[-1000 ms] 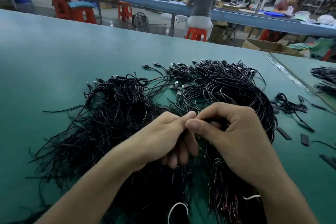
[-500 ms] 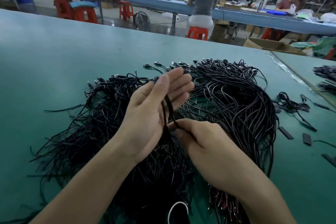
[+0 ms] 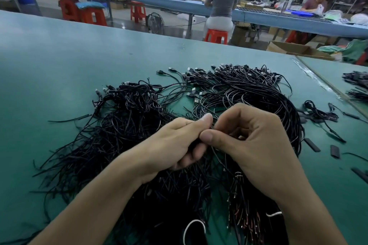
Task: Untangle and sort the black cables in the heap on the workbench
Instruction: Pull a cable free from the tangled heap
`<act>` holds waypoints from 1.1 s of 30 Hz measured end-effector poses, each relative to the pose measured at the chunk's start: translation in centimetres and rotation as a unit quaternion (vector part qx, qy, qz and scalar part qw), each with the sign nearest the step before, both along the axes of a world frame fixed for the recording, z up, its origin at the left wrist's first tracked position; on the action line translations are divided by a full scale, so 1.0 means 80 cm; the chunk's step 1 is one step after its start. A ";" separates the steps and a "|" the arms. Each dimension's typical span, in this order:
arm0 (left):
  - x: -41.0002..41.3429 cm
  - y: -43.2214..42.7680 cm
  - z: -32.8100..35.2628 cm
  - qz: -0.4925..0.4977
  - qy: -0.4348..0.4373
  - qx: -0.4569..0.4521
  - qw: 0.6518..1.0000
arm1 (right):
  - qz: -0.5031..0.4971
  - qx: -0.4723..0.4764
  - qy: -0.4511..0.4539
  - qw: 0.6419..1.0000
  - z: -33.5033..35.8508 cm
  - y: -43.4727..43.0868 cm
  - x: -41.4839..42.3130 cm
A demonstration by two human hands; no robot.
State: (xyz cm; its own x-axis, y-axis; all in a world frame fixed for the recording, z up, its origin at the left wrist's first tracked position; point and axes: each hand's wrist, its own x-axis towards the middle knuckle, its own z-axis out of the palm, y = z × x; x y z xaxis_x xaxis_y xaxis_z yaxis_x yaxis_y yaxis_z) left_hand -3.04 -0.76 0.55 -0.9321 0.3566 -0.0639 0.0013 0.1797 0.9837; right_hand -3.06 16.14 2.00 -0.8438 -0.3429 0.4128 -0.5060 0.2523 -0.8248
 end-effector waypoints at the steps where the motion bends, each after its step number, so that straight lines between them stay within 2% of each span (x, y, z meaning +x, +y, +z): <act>1: 0.000 -0.003 0.001 -0.024 -0.021 0.025 0.999 | -0.009 -0.011 -0.002 1.000 -0.001 0.001 -0.001; 5: 0.000 -0.018 0.002 -0.112 -0.102 0.150 0.977 | 0.043 -0.042 -0.062 0.996 -0.008 0.008 -0.008; 9: 0.000 -0.022 0.005 -0.133 -0.136 0.163 0.968 | 0.082 -0.005 -0.078 0.994 -0.010 0.008 -0.010; 11: 0.000 -0.017 0.005 -0.092 -0.100 0.126 0.983 | 0.089 0.005 -0.077 0.993 -0.011 0.008 -0.010; 13: -0.004 -0.010 -0.003 -0.031 -0.028 0.072 0.997 | 0.078 0.017 -0.057 0.995 -0.014 0.009 -0.010; 15: -0.005 -0.002 -0.009 0.013 0.015 0.073 0.997 | 0.043 0.017 -0.026 0.999 -0.013 0.007 -0.010; 17: -0.006 0.006 -0.011 0.026 -0.030 0.155 0.987 | 0.030 -0.015 -0.008 0.999 -0.010 0.000 -0.006; 19: -0.004 0.010 -0.006 -0.024 -0.119 0.252 0.960 | 0.000 -0.024 0.009 1.000 -0.012 -0.006 -0.002; 21: -0.002 0.009 -0.004 -0.091 -0.181 0.272 0.941 | -0.036 0.011 0.043 0.998 -0.018 -0.007 0.000; 23: -0.002 0.007 -0.007 -0.108 -0.186 0.236 0.947 | -0.053 0.022 0.058 0.997 -0.014 -0.017 -0.001; 26: -0.004 0.007 -0.011 -0.043 -0.149 0.157 0.975 | -0.060 -0.059 -0.047 0.995 -0.007 -0.023 -0.007; 29: -0.008 0.000 -0.013 0.049 -0.091 0.094 0.990 | -0.142 0.027 0.008 0.989 -0.021 -0.010 -0.016; 32: -0.013 -0.014 -0.010 0.151 -0.064 0.119 0.979 | -0.179 0.032 -0.038 0.983 -0.027 0.000 -0.018; 33: -0.016 -0.018 -0.009 0.184 -0.056 0.132 0.972 | -0.175 0.069 -0.057 0.980 -0.031 0.002 -0.018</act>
State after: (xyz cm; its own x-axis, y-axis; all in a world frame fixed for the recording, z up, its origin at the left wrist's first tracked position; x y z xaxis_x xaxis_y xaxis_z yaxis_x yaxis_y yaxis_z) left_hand -4.33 -2.16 -0.17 -0.9920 0.0173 -0.1249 -0.1261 -0.1107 0.9858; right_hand -4.52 16.30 -0.47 -0.9579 -0.0692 0.2787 -0.2744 0.5066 -0.8173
